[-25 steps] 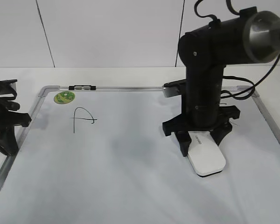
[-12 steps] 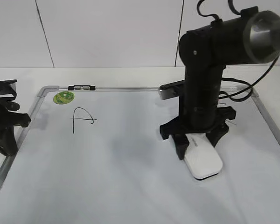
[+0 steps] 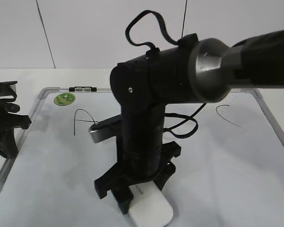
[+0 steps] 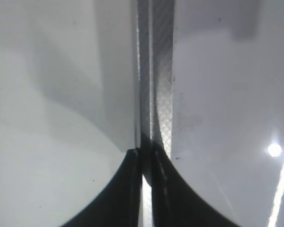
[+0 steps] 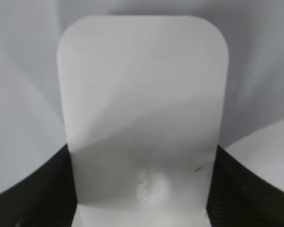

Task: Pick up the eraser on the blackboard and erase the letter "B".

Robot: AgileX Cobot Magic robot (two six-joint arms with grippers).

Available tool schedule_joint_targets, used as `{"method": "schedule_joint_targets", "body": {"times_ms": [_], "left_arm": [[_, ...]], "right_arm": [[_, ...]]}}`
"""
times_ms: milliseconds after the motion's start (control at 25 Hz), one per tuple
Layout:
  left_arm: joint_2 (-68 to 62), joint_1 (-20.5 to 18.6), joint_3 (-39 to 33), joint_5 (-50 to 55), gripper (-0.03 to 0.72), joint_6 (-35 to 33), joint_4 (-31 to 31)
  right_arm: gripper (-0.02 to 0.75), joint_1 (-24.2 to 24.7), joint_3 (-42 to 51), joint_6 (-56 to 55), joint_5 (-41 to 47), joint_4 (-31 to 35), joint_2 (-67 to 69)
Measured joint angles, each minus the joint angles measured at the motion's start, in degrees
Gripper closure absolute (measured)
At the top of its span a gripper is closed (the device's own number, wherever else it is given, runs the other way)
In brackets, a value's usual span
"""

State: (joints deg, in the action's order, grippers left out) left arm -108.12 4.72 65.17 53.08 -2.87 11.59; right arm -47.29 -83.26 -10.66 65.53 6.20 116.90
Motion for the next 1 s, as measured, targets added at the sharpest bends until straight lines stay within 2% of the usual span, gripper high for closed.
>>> {"method": "schedule_joint_targets", "body": {"times_ms": [120, 400, 680, 1000], "left_arm": [[0.0, 0.0, 0.0, 0.0, 0.669, 0.0, 0.0], [0.0, 0.0, 0.0, 0.3, 0.669, 0.0, 0.0], [0.0, 0.0, 0.0, 0.4, 0.669, 0.0, 0.1], [0.0, 0.0, 0.0, 0.5, 0.669, 0.0, 0.2]], "right_arm": [[0.204, -2.2, 0.0, 0.7, -0.7, 3.2, 0.0], [0.204, -2.4, 1.1, 0.6, -4.1, 6.9, -1.8], [0.205, -2.1, 1.3, -7.5, -4.5, -1.8, -8.2], [0.205, 4.6, 8.0, -8.9, -4.5, -3.0, -13.6]]}}
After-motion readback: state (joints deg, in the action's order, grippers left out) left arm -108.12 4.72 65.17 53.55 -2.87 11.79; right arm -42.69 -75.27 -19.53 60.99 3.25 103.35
